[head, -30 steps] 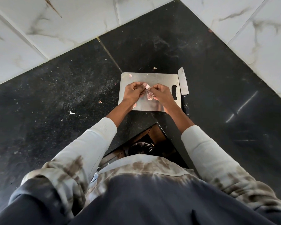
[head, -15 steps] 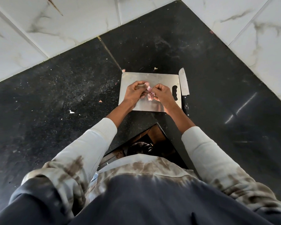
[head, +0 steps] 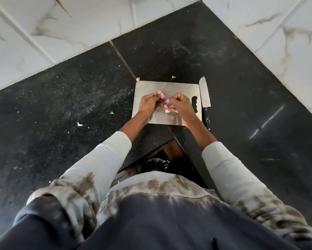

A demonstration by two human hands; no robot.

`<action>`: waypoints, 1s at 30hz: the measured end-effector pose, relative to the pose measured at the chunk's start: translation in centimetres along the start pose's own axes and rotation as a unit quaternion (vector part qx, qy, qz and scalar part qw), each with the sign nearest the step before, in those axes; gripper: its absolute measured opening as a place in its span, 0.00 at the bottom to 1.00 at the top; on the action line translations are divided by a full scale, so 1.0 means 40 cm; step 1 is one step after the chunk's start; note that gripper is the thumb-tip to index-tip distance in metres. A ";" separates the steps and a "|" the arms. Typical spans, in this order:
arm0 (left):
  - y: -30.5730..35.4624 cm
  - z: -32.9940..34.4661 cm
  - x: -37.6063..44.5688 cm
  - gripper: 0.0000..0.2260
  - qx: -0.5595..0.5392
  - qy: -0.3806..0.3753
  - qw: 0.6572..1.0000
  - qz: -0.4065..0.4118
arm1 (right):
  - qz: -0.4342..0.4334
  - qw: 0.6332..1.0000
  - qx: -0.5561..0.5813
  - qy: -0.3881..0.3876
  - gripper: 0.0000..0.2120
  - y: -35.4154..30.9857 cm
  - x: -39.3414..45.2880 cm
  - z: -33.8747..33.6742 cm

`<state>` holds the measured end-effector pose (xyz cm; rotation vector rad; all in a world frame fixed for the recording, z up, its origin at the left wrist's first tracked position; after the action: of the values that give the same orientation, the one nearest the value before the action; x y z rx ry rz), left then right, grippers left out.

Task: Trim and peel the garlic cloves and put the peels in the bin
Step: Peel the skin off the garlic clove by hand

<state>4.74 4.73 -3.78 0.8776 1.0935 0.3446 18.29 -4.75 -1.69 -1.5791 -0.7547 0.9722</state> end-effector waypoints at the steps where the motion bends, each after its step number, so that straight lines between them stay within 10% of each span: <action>1: 0.005 -0.002 -0.003 0.10 -0.008 -0.001 1.000 0.000 | 0.002 1.000 -0.002 0.004 0.09 0.003 0.000 -0.004; 12: 0.003 -0.014 0.006 0.11 -0.041 -0.012 0.999 -0.018 | -0.030 0.966 -0.254 0.040 0.17 0.001 0.017 -0.013; 30: -0.003 -0.023 0.013 0.08 -0.008 -0.004 1.000 0.001 | -0.068 0.973 -0.208 0.069 0.13 -0.036 0.011 -0.006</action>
<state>4.15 5.40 -4.38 0.8646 1.0821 0.3511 18.75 -4.17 -0.33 -1.9028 -1.0012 0.6206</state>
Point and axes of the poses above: each hand's wrist, its own x-axis towards the middle knuckle, its own z-axis out of the palm, y = z × x, the point moved 5 cm from there along x, towards the middle knuckle, and after that the axes turned 10 degrees about -z, right-handed, at the moved point
